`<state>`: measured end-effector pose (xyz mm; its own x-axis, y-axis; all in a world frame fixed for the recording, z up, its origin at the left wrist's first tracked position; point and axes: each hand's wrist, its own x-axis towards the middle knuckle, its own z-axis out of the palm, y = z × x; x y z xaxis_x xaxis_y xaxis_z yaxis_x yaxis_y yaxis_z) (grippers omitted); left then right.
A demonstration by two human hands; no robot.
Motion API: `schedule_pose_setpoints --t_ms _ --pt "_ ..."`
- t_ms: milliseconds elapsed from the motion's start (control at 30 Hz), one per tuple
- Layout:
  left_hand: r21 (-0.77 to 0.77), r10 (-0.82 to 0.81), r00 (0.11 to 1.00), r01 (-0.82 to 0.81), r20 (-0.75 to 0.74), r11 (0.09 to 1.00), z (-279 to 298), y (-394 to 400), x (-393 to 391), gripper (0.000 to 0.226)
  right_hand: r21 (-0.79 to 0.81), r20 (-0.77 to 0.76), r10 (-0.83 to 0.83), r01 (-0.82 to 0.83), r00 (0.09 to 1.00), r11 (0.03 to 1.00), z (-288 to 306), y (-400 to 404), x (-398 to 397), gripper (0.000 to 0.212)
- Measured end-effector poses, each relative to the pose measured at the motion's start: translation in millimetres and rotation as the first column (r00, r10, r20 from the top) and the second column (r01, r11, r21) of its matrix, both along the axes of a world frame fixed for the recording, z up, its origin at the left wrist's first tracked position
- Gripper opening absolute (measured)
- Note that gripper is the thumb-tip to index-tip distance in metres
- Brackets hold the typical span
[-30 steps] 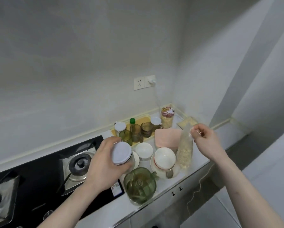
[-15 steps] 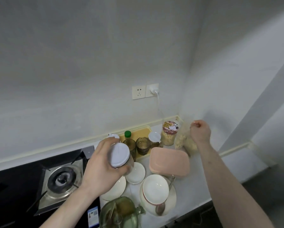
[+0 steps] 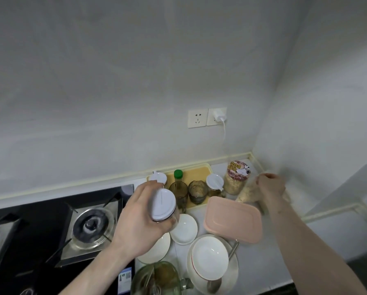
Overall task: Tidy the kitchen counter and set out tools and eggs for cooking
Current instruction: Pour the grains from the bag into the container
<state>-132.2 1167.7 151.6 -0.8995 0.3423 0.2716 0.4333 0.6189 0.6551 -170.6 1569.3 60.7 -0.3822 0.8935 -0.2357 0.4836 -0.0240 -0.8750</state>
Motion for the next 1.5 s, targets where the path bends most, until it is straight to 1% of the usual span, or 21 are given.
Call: schedule_pose_setpoints --t_ms 133,233,267,367,567,667,733,800,833,900,933,967,1033,1067,1100,1133,1200,1233,1300,1400,1500 --pt "-0.009 0.012 1.0 -0.011 0.018 1.0 -3.9 0.4 -2.2 0.08 -0.004 0.075 0.048 -0.048 0.996 0.999 -11.1 1.0 -6.3 0.023" --pt "-0.014 0.021 0.999 -0.021 0.025 1.0 -4.9 0.6 -2.4 0.08 -0.005 0.178 0.085 -0.085 0.98 0.996 -42.7 15.4 -17.4 0.031" --pt "-0.016 0.026 0.999 -0.025 0.028 1.0 -5.3 0.6 -2.3 0.08 -0.01 0.199 0.099 -0.099 0.975 0.995 -43.3 12.3 -16.8 0.031" --pt "-0.019 0.041 0.999 -0.041 0.036 0.999 -6.8 1.3 -1.8 0.079 -0.032 0.21 0.137 -0.133 0.968 0.991 -27.5 -12.8 -8.7 0.02" --pt "-0.024 0.04 0.997 -0.039 0.061 0.999 -12.1 3.1 -1.4 0.079 -0.135 0.143 0.186 -0.167 0.972 0.977 -47.8 -23.1 -4.0 0.023" --pt "-0.018 0.029 0.997 -0.028 0.069 0.999 -14.0 6.1 -0.7 0.078 -0.15 0.12 0.193 -0.175 0.974 0.973 -56.9 -26.5 6.1 0.023" --pt "-0.015 0.018 0.998 -0.018 0.065 1.0 -14.8 8.4 -0.4 0.078 -0.17 0.071 0.17 -0.156 0.983 0.973 -60.8 -29.8 17.0 0.03" --pt "-0.015 0.003 0.997 -0.002 0.073 1.0 -15.0 10.5 -1.5 0.08 -0.137 -0.003 0.176 -0.175 0.984 0.975 -72.7 -28.1 24.1 0.039" --pt "-0.018 -0.008 0.997 0.009 0.082 1.0 -14.9 11.4 -1.7 0.081 -0.101 -0.041 0.18 -0.184 0.983 0.978 -66.2 -34.1 29.8 0.042" --pt "-0.015 -0.033 0.994 0.034 0.1 0.999 -14.7 13.6 -3.4 0.082 -0.005 -0.091 0.253 -0.255 0.963 0.967 -42.3 -52.8 41.2 0.038" --pt "-0.011 -0.048 0.993 0.05 0.11 0.999 -14.7 14.9 -4.5 0.083 0.053 -0.087 0.34 -0.336 0.937 0.94 -26.8 -64.9 48.6 0.034" --pt "-0.007 -0.066 0.991 0.067 0.119 0.998 -14.7 16.9 -6.1 0.084 0.093 -0.064 0.458 -0.452 0.887 0.887 -13.0 -76.9 55.7 0.033" --pt "0.002 -0.109 0.984 0.11 0.142 0.994 -14.9 21.5 -9.5 0.087 0.097 -0.023 0.701 -0.696 0.713 0.711 7.7 -99.8 71.7 0.047" --pt "0.004 -0.129 0.98 0.13 0.15 0.992 -14.5 22.7 -11.7 0.09 0.072 -0.013 0.786 -0.784 0.618 0.617 15.2 -112.1 78.6 0.054" --pt "0.002 -0.156 0.976 0.158 0.155 0.987 -13.5 26.9 -12.8 0.092 0.05 -0.007 0.839 -0.838 0.543 0.543 19.6 -120.8 87.6 0.061" --pt "-0.002 -0.186 0.97 0.189 0.158 0.982 -12.6 31.4 -13.7 0.094 0.036 0.003 0.871 -0.87 0.492 0.491 20.3 -127.5 94.6 0.067" --pt "0.005 -0.248 0.955 0.251 0.163 0.968 -10.3 41.2 -14.4 0.098 0.038 0.009 0.898 -0.897 0.441 0.44 20.0 -139.5 105.5 0.078" --pt "0.014 -0.284 0.944 0.286 0.167 0.958 -8.9 47.5 -13.9 0.099 0.056 0.002 0.896 -0.895 0.443 0.443 20.8 -144.3 111.0 0.082" --pt "0.029 -0.337 0.925 0.337 0.174 0.941 -6.7 59.5 -12.4 0.097 0.097 -0.042 0.871 -0.865 0.49 0.492 22.9 -151.0 117.6 0.084" --pt "0.064 -0.382 0.908 0.377 0.17 0.924 -5.2 77.6 -9.7 0.095 0.162 -0.118 0.817 -0.801 0.564 0.576 26.8 -153.5 124.3 0.08" --pt "0.075 -0.427 0.888 0.42 0.173 0.904 -9.4 95.5 -6.8 0.097 0.175 -0.201 0.754 -0.734 0.626 0.656 27.9 -151.9 130.2 0.078"
